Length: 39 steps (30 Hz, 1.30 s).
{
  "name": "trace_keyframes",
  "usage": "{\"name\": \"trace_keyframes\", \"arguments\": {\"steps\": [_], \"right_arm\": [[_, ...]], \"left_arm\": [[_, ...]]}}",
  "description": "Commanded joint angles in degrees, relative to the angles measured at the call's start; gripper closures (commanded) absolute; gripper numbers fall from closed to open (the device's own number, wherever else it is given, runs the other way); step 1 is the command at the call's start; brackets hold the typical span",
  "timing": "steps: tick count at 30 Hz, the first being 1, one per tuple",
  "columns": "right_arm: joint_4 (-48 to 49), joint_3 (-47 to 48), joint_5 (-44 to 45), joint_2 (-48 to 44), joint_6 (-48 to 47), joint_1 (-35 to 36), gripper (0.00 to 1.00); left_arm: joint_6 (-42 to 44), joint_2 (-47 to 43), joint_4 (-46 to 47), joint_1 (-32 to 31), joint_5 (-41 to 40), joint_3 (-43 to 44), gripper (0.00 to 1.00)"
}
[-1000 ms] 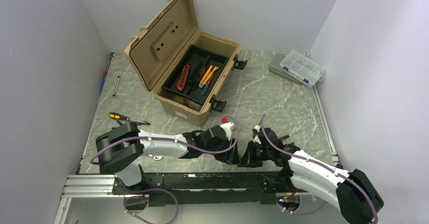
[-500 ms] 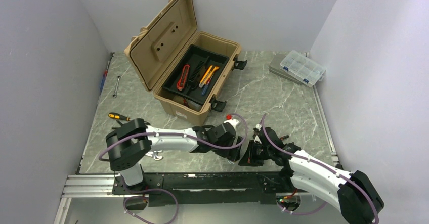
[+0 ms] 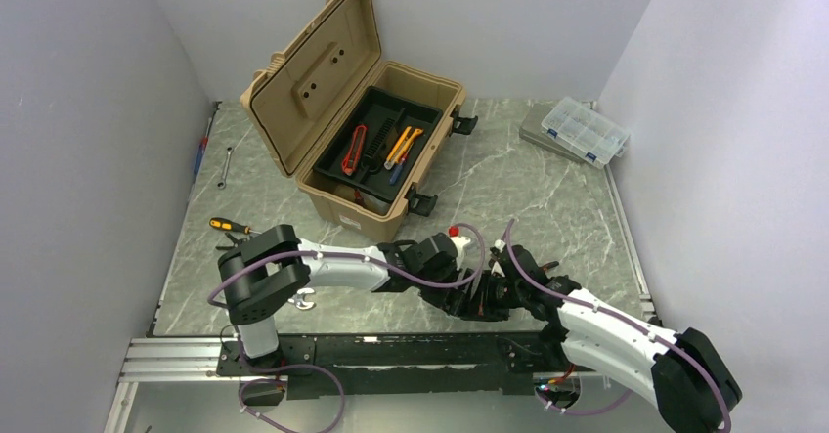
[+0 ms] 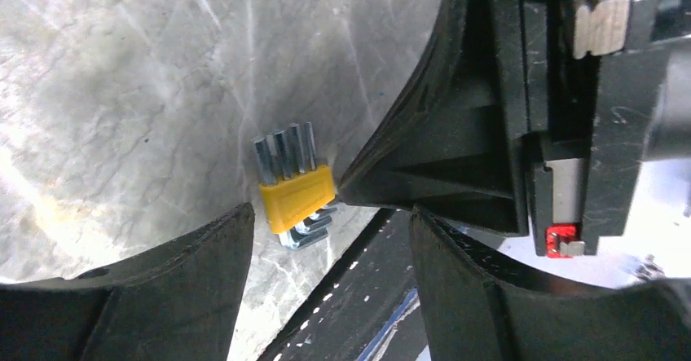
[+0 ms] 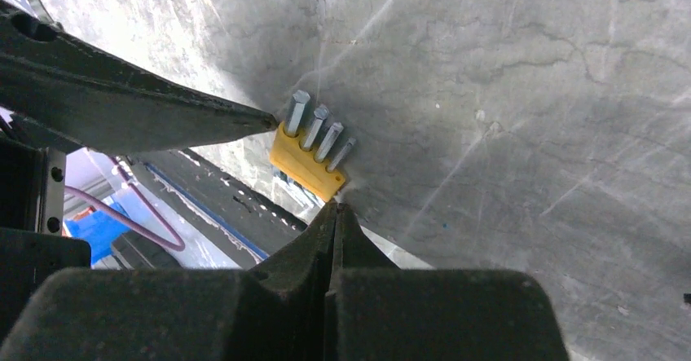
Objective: Pack the tool kit
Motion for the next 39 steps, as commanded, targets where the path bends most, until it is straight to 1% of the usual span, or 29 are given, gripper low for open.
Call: {"name": "trace_keyframes", "arguments": {"steps": [1,2,3,5,7,9,11,15,19,21,24,25,27,30,39], "right_arm": [[-0.28,0.86,4.11,0.45,-0.49,0.08,1.00],[-0.48,0.80,4.30,0.27,-0.43,0.04,1.00],[-0.62,0.72,4.46,0.02,-0.35,0.07,1.00],[-1.04,0.64,4.69,-0.43,-0.32,0.05,1.00],[-1.57,0.57,4.87,-0.80,-0.32,0.10,1.00],[-2.18,0.55,5.04,-1.15,-0.32,0.06,1.00],[-3.24,0.53,5.20,-1.87,-0.45,0.07,1.00],[-5.00,0.42,5.63,-3.83,-0.51,0.08,1.00],[-5.30,0.05,5.67,-4.33,-0.25,0.04,1.00],[-5.18,0.05,5.65,-4.51,-0.08,0.06,1.00],[-5.32,0.08,5.59,-4.95,0.09,0.04,1.00],[-5.24,-0.05,5.56,-5.04,0.16,0.05,1.00],[-5.16,-0.15,5.56,-5.16,0.20,0.11,1.00],[-5.34,-0.09,5.57,-4.77,0.03,0.03,1.00],[-7.97,1.25,6.53,-5.00,-0.86,0.06,1.00]], "left_arm": [[-1.70,2.97,7.81,0.26,12.94,-4.90,0.28],[-2.17,2.83,8.74,0.35,13.87,-5.76,0.29],[-2.77,2.53,10.31,0.56,15.04,-6.72,0.33],[-4.79,1.66,14.75,1.30,17.43,-9.14,0.45],[-7.18,0.59,20.29,2.37,19.80,-11.60,0.55],[-9.25,-0.36,25.02,3.38,21.54,-13.31,0.61],[-10.30,-1.04,27.47,3.99,22.33,-14.03,0.64],[-10.06,-0.17,27.46,4.07,22.70,-12.62,0.66],[-14.41,2.80,37.19,4.07,25.82,-13.66,0.73],[-15.32,3.59,38.66,4.07,26.06,-13.76,0.75],[-15.37,3.85,38.60,4.15,24.27,-13.93,0.74],[-15.23,4.13,37.94,4.15,22.84,-13.70,0.68],[-15.65,5.01,38.03,4.13,20.90,-13.28,0.63],[-16.56,5.00,39.85,4.07,18.85,-13.86,0.61],[-13.13,-1.45,30.47,3.97,7.46,-15.01,0.49]]}}
